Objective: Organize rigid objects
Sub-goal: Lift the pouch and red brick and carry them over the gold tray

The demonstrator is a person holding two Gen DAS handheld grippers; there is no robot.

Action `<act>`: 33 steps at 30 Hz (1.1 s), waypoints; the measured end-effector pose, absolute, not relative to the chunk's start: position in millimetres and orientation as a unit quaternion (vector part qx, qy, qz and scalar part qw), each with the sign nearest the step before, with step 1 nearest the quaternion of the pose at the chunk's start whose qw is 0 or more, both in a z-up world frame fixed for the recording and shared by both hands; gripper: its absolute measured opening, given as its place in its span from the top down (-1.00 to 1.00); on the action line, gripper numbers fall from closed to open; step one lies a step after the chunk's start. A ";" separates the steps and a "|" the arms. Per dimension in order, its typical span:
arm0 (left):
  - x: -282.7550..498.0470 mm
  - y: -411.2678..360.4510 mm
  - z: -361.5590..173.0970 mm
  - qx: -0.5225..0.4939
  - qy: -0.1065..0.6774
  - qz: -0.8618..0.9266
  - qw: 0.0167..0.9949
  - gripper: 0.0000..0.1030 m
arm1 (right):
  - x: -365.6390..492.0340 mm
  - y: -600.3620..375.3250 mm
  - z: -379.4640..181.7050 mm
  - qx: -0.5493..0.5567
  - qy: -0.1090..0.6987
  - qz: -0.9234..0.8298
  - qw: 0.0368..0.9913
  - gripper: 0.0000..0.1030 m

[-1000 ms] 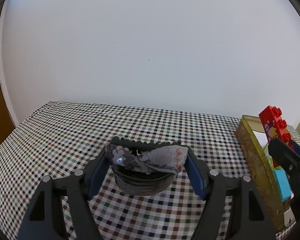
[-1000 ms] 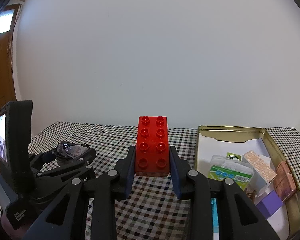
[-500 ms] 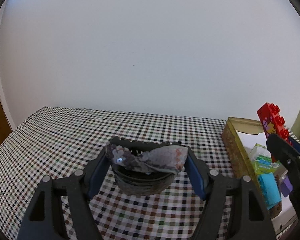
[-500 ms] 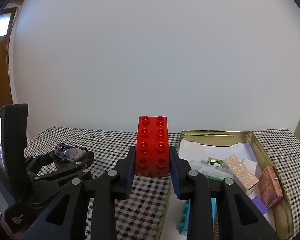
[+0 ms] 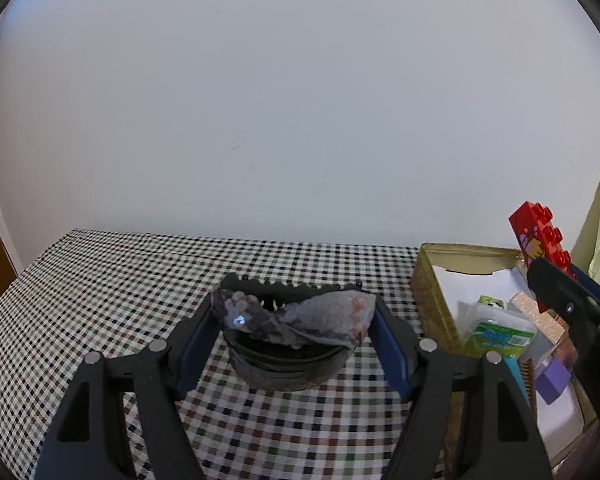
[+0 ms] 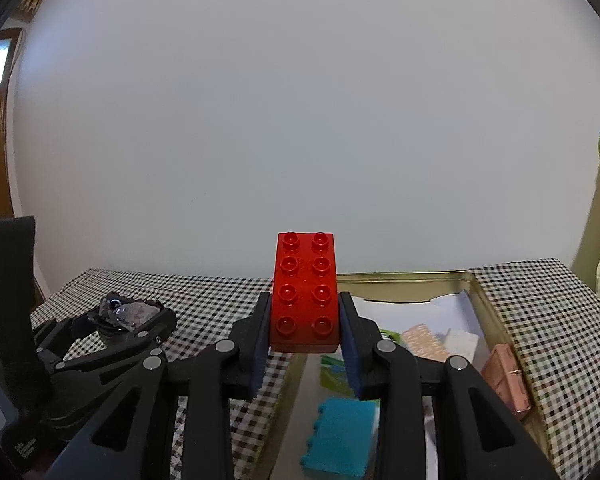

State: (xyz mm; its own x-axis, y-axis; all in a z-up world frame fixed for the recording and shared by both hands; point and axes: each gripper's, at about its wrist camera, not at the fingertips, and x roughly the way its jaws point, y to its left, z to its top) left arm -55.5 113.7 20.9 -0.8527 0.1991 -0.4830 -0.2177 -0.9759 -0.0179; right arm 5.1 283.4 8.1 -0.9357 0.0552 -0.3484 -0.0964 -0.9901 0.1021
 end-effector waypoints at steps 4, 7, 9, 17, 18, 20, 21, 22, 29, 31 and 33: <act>-54.1 118.7 23.0 -0.246 0.021 0.962 0.114 -0.40 | 4.8 293.4 8.4 -0.174 0.067 0.981 0.046 0.33; -51.9 122.8 25.6 -0.242 0.022 0.963 0.118 -0.40 | 3.2 299.5 7.9 -0.174 0.073 0.981 0.052 0.33; -51.3 124.2 27.2 -0.241 0.020 0.963 0.122 -0.40 | 2.0 303.7 7.2 -0.174 0.078 0.980 0.053 0.33; -42.6 137.9 34.9 -0.234 0.024 0.962 0.135 -0.40 | 1.6 317.1 8.9 -0.171 0.079 0.979 0.072 0.34; -41.9 139.3 35.6 -0.233 0.026 0.963 0.137 -0.40 | 0.4 320.8 8.8 -0.171 0.079 0.979 0.074 0.34; -40.6 142.5 36.6 -0.231 0.029 0.962 0.140 -0.40 | 1.4 326.7 9.1 -0.172 0.082 0.978 0.080 0.34; -40.0 144.4 37.2 -0.231 0.029 0.962 0.142 -0.40 | 1.0 330.3 8.8 -0.173 0.083 0.978 0.083 0.34; -39.6 146.5 37.7 -0.231 0.029 0.962 0.144 -0.40 | 3.5 331.6 9.7 -0.174 0.084 0.977 0.086 0.34; -37.2 164.5 40.7 -0.232 0.033 0.959 0.160 -0.40 | 9.8 348.3 12.2 -0.178 0.087 0.975 0.101 0.34; -36.2 171.6 41.0 -0.233 0.035 0.958 0.165 -0.40 | 10.1 352.6 12.5 -0.178 0.085 0.975 0.104 0.34; -35.8 178.9 41.4 -0.233 0.036 0.957 0.171 -0.40 | 11.0 356.2 13.0 -0.181 0.085 0.974 0.108 0.34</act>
